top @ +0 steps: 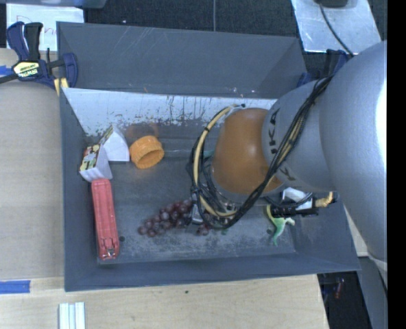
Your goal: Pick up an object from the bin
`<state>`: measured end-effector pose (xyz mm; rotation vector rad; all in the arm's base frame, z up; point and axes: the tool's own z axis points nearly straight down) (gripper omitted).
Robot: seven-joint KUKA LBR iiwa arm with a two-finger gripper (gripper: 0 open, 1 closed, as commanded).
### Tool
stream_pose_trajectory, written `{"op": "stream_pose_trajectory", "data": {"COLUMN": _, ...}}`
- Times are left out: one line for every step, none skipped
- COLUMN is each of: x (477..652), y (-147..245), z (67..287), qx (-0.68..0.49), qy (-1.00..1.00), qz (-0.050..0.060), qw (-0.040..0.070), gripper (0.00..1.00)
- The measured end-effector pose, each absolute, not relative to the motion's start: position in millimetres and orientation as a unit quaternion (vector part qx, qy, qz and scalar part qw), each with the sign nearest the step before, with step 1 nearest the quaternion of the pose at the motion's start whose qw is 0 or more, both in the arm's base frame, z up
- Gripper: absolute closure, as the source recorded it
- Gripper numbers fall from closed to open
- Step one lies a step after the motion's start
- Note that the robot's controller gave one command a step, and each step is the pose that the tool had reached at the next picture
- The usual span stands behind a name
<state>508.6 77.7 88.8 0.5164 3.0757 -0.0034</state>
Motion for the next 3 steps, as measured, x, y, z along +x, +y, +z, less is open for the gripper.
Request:
{"op": "stream_pose_trajectory", "data": {"x": 533.3, "y": 105, "z": 78, "qx": 0.033, "qy": 0.999, "qz": -0.003, "qw": 0.013, "gripper": 1.00}}
{"op": "stream_pose_trajectory", "data": {"x": 512.7, "y": 96, "z": 142, "qx": 0.060, "qy": 0.998, "qz": -0.003, "qw": 0.011, "gripper": 1.00}}
{"op": "stream_pose_trajectory", "data": {"x": 513.0, "y": 98, "z": 181, "qx": 0.067, "qy": 0.998, "qz": -0.003, "qw": 0.010, "gripper": 1.00}}
